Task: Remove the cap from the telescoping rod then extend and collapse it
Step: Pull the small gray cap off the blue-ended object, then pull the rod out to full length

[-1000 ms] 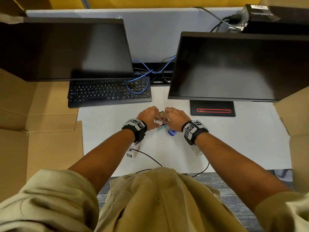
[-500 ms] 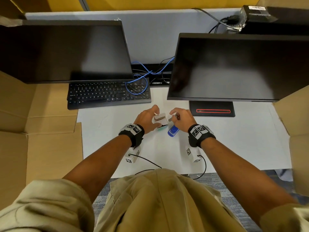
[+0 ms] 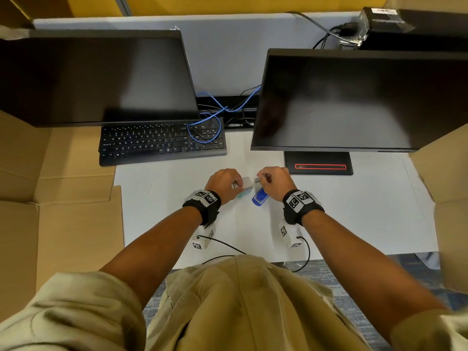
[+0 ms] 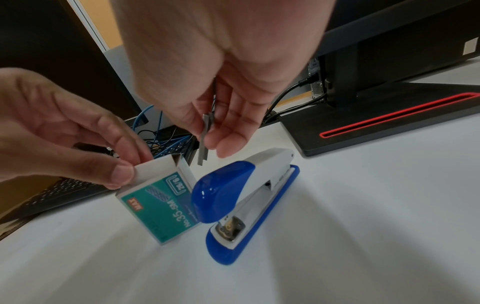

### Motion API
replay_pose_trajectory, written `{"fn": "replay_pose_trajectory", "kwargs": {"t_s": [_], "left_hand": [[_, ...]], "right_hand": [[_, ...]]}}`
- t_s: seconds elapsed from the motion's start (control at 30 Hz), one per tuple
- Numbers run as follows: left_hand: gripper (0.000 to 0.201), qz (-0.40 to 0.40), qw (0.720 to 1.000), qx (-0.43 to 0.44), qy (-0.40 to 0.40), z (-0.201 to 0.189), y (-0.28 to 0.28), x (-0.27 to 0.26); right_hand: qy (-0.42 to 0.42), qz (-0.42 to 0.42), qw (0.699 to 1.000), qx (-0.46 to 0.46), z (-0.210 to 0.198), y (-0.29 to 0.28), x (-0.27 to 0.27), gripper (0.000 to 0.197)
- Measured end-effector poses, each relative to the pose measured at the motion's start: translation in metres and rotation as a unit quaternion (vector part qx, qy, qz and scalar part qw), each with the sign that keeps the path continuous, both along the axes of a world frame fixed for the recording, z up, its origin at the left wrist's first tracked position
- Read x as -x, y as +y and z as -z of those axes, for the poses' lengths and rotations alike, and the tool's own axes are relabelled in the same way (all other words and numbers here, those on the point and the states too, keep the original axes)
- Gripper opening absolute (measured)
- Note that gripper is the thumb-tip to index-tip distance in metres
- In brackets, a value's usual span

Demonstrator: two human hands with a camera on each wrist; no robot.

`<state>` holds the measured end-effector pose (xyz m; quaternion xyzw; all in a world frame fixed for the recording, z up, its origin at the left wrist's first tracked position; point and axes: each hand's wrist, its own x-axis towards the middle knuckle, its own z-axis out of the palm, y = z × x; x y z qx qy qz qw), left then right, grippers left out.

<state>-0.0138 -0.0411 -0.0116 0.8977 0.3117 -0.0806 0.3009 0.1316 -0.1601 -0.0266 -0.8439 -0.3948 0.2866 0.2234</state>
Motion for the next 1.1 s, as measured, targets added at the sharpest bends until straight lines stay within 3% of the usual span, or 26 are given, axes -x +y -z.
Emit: {"fn": "replay_pose_trajectory", "kwargs": {"t_s": [0.27, 0.43, 0.7, 0.97, 1.03, 1.1], "left_hand": [[0.018, 0.035, 0.999, -0.014, -0.006, 0.006, -0.001, -0.002], [0.030, 0.073, 0.997, -0.022, 0.029, 0.010, -0.001, 0.002], [0.008, 0.052, 0.986, -0.091, 0.129, 0.005, 0.018, 0.024], [0.058, 0.058, 0.957, -0.134, 0.250, -0.003, 0.033, 0.026], [0.058, 0.059, 0.956, -0.156, 0.241, -0.011, 0.032, 0.020], [0.049, 0.067, 0.968, -0.158, 0.181, -0.020, 0.030, 0.010]], "right_hand": [[0.011, 0.021, 1.000, 0.006, -0.001, 0.000, 0.001, 0.020], [0.023, 0.040, 0.999, -0.005, -0.001, -0.001, 0.000, 0.019], [0.035, 0.079, 0.996, -0.033, 0.003, -0.009, -0.015, 0.025], [0.102, 0.073, 0.992, -0.024, 0.004, -0.025, -0.019, 0.024], [0.146, 0.081, 0.985, -0.037, 0.004, -0.031, -0.021, 0.024], [0.189, 0.084, 0.977, -0.052, 0.003, -0.035, -0.023, 0.028]]}}
